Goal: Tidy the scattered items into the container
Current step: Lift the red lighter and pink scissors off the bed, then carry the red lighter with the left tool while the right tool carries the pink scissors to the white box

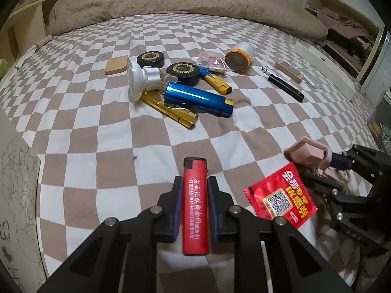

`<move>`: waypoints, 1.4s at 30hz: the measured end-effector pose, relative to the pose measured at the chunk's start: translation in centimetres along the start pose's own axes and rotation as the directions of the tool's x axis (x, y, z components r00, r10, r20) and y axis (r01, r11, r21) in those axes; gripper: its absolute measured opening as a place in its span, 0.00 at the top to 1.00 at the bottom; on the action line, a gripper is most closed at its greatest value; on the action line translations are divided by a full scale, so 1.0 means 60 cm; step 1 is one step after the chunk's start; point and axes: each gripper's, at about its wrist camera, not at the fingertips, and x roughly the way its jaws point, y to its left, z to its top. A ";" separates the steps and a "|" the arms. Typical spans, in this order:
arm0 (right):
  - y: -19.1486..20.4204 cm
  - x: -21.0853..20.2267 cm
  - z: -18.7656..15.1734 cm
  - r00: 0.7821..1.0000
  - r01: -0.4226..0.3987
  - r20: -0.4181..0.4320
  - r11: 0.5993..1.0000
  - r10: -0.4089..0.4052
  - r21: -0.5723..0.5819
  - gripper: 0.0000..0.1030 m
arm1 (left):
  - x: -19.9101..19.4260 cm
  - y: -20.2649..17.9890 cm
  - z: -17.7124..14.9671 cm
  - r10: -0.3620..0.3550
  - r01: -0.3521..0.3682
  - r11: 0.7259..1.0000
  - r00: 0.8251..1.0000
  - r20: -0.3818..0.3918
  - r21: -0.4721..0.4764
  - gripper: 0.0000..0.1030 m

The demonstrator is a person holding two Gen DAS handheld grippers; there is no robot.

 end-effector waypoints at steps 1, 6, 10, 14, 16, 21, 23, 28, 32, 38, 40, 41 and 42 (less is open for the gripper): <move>-0.002 -0.005 -0.001 1.000 -0.001 0.007 1.000 0.001 0.010 0.69 | -0.002 0.000 -0.002 -0.002 0.002 1.000 1.000 -0.002 -0.004 0.81; -0.017 -0.016 -0.008 0.999 -0.050 0.019 0.995 0.049 0.086 0.71 | -0.013 0.003 -0.011 -0.009 0.009 1.000 1.000 -0.010 -0.023 0.81; -0.015 -0.022 -0.018 0.998 -0.058 0.021 0.992 0.056 0.114 0.71 | -0.021 0.003 -0.018 -0.024 0.024 0.999 1.000 -0.014 -0.031 0.81; -0.016 -0.031 -0.024 0.998 -0.058 0.024 0.989 0.055 0.136 0.71 | -0.030 0.002 -0.023 -0.035 0.035 0.999 0.999 -0.007 -0.037 0.81; -0.021 -0.037 -0.026 0.999 -0.047 0.031 0.987 0.042 0.157 0.71 | -0.038 0.002 -0.023 -0.043 0.043 0.998 0.999 0.004 -0.042 0.81; -0.047 -0.058 -0.031 0.996 -0.066 0.072 0.967 0.049 0.246 0.71 | -0.057 0.005 -0.022 -0.040 0.042 0.998 0.999 0.032 -0.042 0.81; -0.056 -0.066 -0.033 0.994 -0.079 0.090 0.958 0.056 0.277 0.71 | -0.068 0.005 -0.022 -0.036 0.038 0.999 0.998 0.050 -0.038 0.81; -0.067 -0.089 -0.035 0.988 -0.115 0.133 0.939 0.075 0.324 0.71 | -0.102 0.003 -0.023 -0.021 0.024 0.999 0.993 0.112 -0.029 0.81; -0.069 -0.105 -0.035 0.984 -0.130 0.157 0.931 0.080 0.341 0.71 | -0.135 0.000 -0.026 -0.031 0.034 0.999 0.986 0.166 -0.021 0.81; -0.051 -0.126 -0.034 0.977 -0.152 0.192 0.926 0.089 0.346 0.71 | -0.183 -0.012 -0.039 -0.038 0.037 0.999 0.970 0.242 0.007 0.81; -0.039 -0.131 -0.034 0.975 -0.162 0.201 0.925 0.096 0.343 0.71 | -0.193 -0.016 -0.045 -0.034 0.031 0.999 0.966 0.257 0.016 0.81; -0.033 -0.133 -0.035 0.973 -0.171 0.207 0.923 0.104 0.343 0.71 | -0.197 -0.019 -0.049 -0.034 0.030 0.999 0.964 0.264 0.020 0.81; -0.027 -0.136 -0.035 0.971 -0.181 0.213 0.921 0.111 0.344 0.71 | -0.203 -0.021 -0.054 -0.036 0.032 0.999 0.962 0.271 0.022 0.81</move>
